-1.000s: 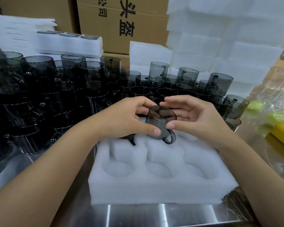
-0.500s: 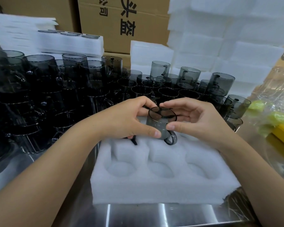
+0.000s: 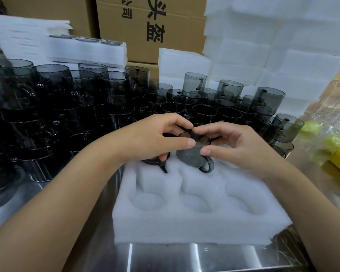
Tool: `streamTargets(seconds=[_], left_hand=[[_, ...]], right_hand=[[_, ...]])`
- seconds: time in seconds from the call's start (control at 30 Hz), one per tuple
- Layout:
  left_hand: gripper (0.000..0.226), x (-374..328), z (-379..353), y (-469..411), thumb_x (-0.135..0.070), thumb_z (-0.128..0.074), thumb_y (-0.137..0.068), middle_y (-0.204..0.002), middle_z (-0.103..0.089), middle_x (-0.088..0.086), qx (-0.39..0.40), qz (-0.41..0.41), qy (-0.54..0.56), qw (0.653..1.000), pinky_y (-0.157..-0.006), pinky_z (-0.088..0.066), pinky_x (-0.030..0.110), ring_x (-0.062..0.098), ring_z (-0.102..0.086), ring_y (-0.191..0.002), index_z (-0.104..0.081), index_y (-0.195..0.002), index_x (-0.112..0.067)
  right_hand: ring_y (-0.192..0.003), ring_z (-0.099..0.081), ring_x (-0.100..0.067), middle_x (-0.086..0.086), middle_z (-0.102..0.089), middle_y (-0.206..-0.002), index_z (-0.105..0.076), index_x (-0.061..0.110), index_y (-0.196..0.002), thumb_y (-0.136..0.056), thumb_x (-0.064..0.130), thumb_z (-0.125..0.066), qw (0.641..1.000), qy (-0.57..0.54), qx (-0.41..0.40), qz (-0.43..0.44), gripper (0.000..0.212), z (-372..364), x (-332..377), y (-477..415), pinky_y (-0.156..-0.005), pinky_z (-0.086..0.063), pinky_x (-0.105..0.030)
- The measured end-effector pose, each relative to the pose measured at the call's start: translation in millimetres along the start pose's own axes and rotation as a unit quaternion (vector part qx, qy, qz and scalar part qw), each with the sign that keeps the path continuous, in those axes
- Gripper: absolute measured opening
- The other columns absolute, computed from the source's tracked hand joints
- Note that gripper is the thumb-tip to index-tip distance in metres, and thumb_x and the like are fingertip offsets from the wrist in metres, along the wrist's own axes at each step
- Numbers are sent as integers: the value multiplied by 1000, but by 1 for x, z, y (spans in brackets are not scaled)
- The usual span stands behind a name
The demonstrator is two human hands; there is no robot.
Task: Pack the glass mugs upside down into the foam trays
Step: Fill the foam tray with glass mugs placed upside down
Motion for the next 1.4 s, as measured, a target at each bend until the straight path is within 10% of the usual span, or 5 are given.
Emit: streamTargets(seconds=[0.43,0.63,0.87,1.07,1.4], left_hand=[[30,-8,-1,1,-39,-73,-75,-99,-67,-22,1,-19,-48,999,-66,-42,1,-16,-60,-73,-60,-101,-44],[34,-8,-2,1,-40,-73,-76,-99,-67,-23,-12,-25,-64,998,-63,-40,-1,-19,-57,-67,-63,-109,-39],[37,-8,-7,2,-41,-74,-76,-45,-48,-39,-7,-27,-99,995,-41,-32,0,-21,-47,-45,-61,-110,-34],[22,-13,-6,3,-45,-77,-70,-81,-57,-36,-11,-51,-120,991,-49,-34,-1,-22,-52,-61,-58,-78,-53],[22,-13,-4,2,-48,-78,-68,-73,-53,-48,-12,-58,-152,987,-53,-33,-3,-25,-50,-62,-59,-79,-53]], right_hand=[[-98,-63,0,20,-69,-101,-65,55,-103,-63,51,-75,999,32,39,11,41,-4,0,-1,-86,-46,-13],[-111,-60,-7,13,-65,-118,-63,44,-113,-73,36,-75,997,25,72,9,43,-6,3,-1,-98,-46,-30],[-113,-56,1,21,-61,-119,-60,46,-118,-73,40,-71,992,79,99,-1,47,-9,2,3,-97,-40,-16],[-113,-55,2,24,-61,-115,-63,49,-111,-65,54,-75,991,105,86,5,48,-9,1,2,-95,-39,-12],[-104,-59,-3,24,-61,-109,-70,50,-95,-57,65,-68,995,96,30,-16,41,-3,-2,0,-98,-46,-29]])
Point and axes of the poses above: each hand's wrist, its own y-axis away from the middle knuckle, its own z-axis out of the back of the hand, x = y × z, the point moved 8 cm from there along -y, towards the middle knuckle
